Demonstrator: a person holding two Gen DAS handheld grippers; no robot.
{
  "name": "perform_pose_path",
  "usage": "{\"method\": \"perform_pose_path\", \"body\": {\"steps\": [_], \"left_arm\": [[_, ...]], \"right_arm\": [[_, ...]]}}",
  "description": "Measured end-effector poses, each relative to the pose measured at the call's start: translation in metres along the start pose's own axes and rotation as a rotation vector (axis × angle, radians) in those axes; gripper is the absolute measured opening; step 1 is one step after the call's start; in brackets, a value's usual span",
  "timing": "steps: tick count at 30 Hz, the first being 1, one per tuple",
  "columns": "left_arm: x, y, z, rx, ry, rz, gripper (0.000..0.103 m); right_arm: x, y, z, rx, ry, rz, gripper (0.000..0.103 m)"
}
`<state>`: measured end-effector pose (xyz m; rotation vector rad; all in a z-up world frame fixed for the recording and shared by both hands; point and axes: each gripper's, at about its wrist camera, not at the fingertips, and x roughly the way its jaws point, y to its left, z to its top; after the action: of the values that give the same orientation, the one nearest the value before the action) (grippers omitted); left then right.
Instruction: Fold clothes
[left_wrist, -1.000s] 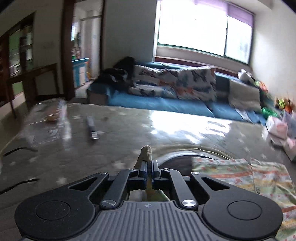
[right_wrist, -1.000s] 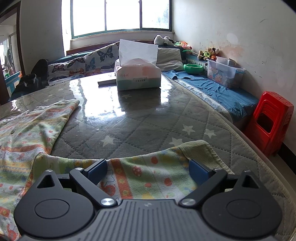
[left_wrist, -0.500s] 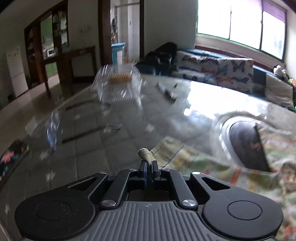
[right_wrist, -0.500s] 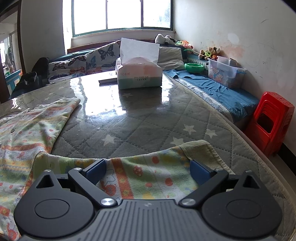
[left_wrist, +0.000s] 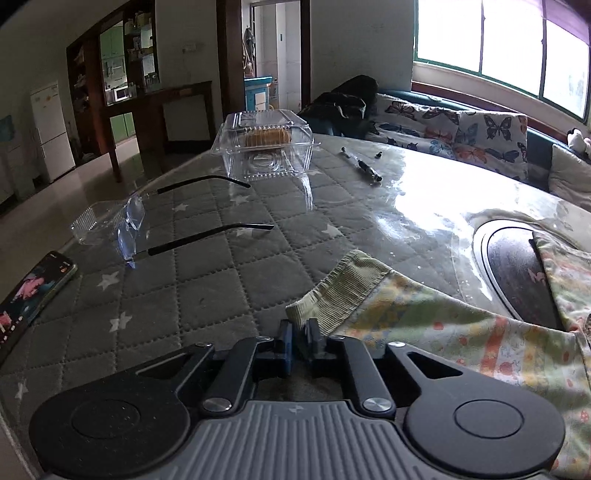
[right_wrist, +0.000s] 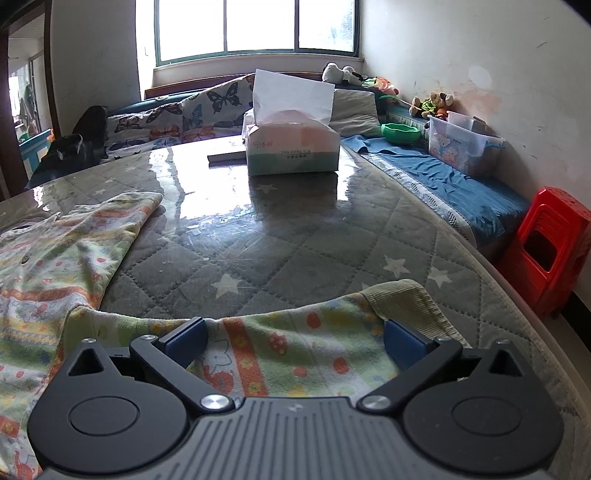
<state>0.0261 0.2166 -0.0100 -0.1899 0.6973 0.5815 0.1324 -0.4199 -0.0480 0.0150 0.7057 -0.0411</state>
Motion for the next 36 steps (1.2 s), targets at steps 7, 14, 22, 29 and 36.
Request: {"method": "perform_pose_path", "body": {"steps": [7,14,22,29,36], "left_arm": [[-0.014,0.002,0.011,-0.007,-0.021,0.008,0.029],[-0.045,-0.063,0.009,0.112,-0.032,-0.219,0.047],[-0.065,-0.149,-0.015,0.284,-0.009,-0.444,0.059],[-0.063,-0.181,-0.047,0.409,0.035,-0.487,0.063],[-0.071,-0.182,-0.053,0.457,0.008,-0.489,0.069]], "right_arm": [[-0.009,0.001,0.003,-0.019,-0.012,0.001,0.102],[-0.018,0.013,-0.002,-0.056,-0.002,0.041,0.102],[-0.027,0.013,-0.017,-0.077,0.007,0.036,0.102],[-0.036,0.010,-0.021,-0.084,0.005,0.019,0.102],[-0.052,0.021,-0.016,-0.127,-0.032,0.043,0.102]]}}
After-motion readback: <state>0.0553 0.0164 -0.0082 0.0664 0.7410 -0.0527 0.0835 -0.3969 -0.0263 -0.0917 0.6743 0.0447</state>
